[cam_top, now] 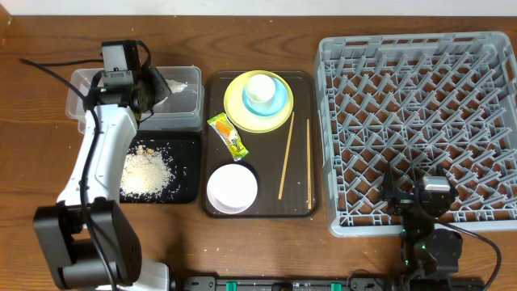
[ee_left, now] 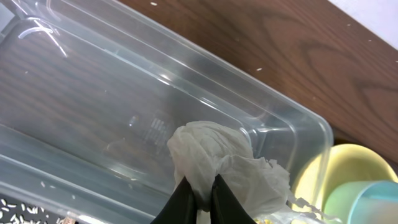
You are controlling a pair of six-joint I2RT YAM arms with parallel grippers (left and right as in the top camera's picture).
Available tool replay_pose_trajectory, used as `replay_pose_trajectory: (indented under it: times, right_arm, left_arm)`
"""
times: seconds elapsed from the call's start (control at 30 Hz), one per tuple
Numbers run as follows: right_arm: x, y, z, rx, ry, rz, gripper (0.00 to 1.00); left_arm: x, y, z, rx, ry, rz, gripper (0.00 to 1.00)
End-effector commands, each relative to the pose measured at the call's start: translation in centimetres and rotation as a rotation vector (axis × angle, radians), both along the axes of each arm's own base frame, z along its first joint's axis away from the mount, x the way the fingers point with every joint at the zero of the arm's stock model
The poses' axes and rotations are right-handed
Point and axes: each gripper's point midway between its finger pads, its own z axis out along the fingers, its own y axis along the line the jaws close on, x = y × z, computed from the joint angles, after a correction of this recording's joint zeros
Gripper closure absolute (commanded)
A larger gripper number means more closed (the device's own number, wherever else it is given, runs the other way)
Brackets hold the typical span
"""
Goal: Sort waste into correct bins and load items into the dishwasher rack
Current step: 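Carry the tissue with the left gripper into the clear plastic bin, then move the left gripper to the yellow snack packet and grasp it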
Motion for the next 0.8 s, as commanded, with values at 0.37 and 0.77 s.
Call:
replay_pose_trajectory:
  times: [0.37, 0.77]
  right_arm:
    - [0.0, 0.0, -0.1, 0.017, 0.002, -0.002, 0.01]
    - [0.0, 0.0, -0.1, 0.017, 0.002, -0.002, 0.01]
  left_arm:
    - [-1.1, -1.1, 2.5, -0.028, -0.030, -0.029, 0.51]
    - [-7.7, -12.5, 0.2, -0.026, 0.181, -0.274, 0.59]
